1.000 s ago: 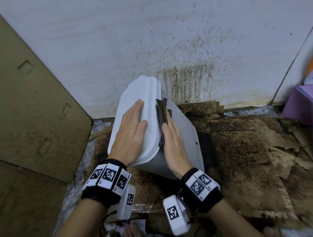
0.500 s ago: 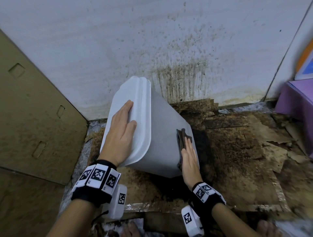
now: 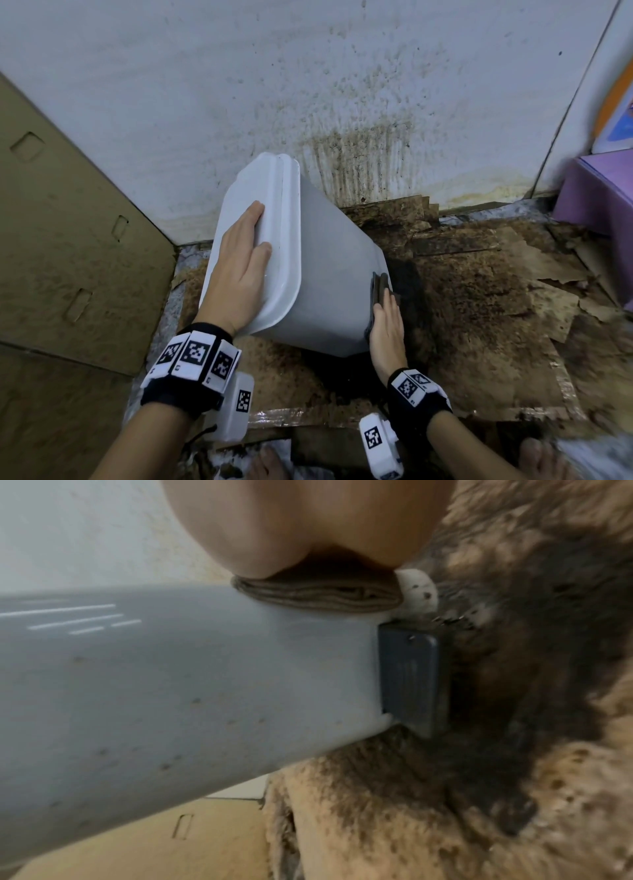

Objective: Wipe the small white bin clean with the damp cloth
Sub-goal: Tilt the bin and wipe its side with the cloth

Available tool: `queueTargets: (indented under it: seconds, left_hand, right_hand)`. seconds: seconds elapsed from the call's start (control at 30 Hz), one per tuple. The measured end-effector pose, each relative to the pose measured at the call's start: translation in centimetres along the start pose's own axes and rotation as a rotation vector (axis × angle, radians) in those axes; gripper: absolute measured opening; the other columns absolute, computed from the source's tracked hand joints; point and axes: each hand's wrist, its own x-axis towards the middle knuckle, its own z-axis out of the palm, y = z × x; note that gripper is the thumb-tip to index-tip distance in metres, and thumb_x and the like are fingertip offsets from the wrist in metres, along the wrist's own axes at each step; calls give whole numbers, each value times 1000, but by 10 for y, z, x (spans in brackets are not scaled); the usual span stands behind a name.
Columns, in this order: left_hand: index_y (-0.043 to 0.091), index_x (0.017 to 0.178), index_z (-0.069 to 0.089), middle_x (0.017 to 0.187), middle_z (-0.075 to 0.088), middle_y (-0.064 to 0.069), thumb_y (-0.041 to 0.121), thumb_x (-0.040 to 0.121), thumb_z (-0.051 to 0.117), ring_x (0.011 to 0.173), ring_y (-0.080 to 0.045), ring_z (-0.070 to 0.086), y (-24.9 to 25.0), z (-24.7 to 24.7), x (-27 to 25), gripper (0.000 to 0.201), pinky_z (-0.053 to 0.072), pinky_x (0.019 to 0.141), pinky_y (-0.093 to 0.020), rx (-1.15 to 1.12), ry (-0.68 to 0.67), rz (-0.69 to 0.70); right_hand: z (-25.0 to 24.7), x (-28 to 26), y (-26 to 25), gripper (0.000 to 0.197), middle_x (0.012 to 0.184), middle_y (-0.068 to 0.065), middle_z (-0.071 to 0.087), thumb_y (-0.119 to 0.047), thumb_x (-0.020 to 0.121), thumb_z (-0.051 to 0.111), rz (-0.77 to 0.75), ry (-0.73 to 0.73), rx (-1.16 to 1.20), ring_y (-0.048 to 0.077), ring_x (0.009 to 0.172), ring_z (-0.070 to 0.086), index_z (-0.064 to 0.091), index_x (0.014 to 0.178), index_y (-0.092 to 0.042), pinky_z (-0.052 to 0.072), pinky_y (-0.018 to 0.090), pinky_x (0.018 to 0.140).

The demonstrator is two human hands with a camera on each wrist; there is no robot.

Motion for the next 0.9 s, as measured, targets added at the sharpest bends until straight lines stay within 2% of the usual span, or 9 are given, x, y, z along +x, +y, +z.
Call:
queueTargets:
  seconds: [0.07,0.2,0.33,0.43,0.5,0.6,0.7,0.8,0.9]
  left_hand:
    - [25,159,25,164,25,12,34,98,30,149,-1,19,1,1,1,62,12,117,-13,11,1,7]
    - [23,159,24,164,25,10,33,98,30,149,-3,19,2,2,2,62,12,117,-15,24,3,13]
    - [23,160,24,164,24,10,34,99,30,150,-4,18,2,4,3,62,13,119,-19,24,-6,17]
    - [23,160,23,164,24,10,34,99,30,150,-3,18,2,3,2,62,14,121,-23,19,-2,11]
    - [23,159,24,164,24,10,34,99,30,150,-3,18,1,2,2,62,14,121,-21,20,2,11]
    - [23,159,25,164,25,10,34,98,30,149,-2,18,0,1,1,62,11,116,-11,14,6,5]
    - [24,159,26,163,27,11,33,97,31,149,-1,19,0,1,1,63,11,115,-11,1,11,-5]
    - [25,159,27,163,27,12,34,97,32,149,-1,20,2,1,0,63,12,116,-12,-4,11,-3]
    - [25,159,26,163,27,12,34,98,32,149,-1,20,3,2,1,62,12,116,-12,-2,6,4]
  right_hand:
    - [6,-8,-15,51,168,-9,7,-30,109,23,-27,8,10,3,152,1,13,159,-29,-5,24,122]
    - [18,-33,-60,50,166,-17,5,-35,109,23,-177,-50,29,-1,151,0,14,159,-36,-2,29,124]
    - [26,-61,-103,50,164,-23,3,-41,109,21,-390,-143,49,-8,149,-3,11,158,-41,-2,20,119]
    - [27,-67,-110,50,165,-22,7,-43,108,22,-490,-163,56,-8,149,-2,12,157,-42,1,22,121]
    - [23,-62,-102,49,164,-22,12,-42,108,25,-519,-161,50,-7,149,3,17,157,-40,6,25,122]
    - [18,-47,-78,48,162,-23,18,-41,108,28,-487,-140,52,-6,149,10,23,156,-38,11,28,123]
    - [11,-29,-42,48,163,-21,18,-42,108,25,-391,-94,40,-6,149,11,22,155,-40,11,34,125]
    - [0,-14,-8,45,166,-15,9,-36,110,21,-255,-84,-3,-4,151,4,13,153,-41,6,35,127]
    - [-12,-4,14,49,168,-6,-2,-31,110,19,-102,-104,-46,2,151,-6,7,157,-29,-5,28,124]
